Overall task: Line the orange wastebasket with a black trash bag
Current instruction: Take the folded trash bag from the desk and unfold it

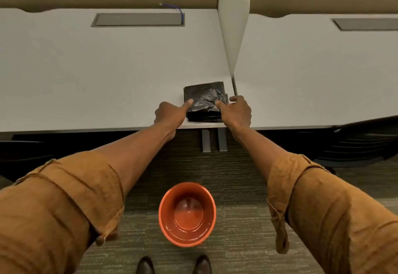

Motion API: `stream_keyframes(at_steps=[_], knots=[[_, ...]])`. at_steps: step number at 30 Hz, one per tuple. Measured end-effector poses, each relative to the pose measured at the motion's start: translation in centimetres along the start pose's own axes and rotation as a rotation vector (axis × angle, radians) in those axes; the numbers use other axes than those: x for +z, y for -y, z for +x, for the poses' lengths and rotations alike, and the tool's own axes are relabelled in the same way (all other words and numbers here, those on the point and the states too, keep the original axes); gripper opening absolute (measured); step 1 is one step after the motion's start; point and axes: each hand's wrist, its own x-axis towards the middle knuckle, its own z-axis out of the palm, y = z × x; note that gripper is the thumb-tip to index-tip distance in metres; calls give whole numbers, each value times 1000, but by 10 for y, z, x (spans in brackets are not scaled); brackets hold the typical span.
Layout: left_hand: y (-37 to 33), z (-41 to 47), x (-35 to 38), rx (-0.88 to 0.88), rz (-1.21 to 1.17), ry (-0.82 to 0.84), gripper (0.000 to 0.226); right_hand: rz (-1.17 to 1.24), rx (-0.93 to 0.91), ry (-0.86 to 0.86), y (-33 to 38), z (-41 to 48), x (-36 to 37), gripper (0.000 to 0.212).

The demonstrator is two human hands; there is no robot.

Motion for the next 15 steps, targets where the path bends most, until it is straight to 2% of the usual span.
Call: stream_keyframes(at_steps=[4,5,8,10,15], knots=[[-5,6,17,7,18,-25,64,-12,-12,-34,-3,11,13,64],[-5,7,21,8,17,-24,57,-6,-6,-40,-5,13,17,58],[-3,11,28,29,-3,-20,37,43,24,-52,-10,18,23,21],[-2,11,27,37,-58,-34,28,104,43,-47,-11,18,22,9],[-6,-11,8,133,-126,-3,19,293,62,-21,-2,2,6,8]])
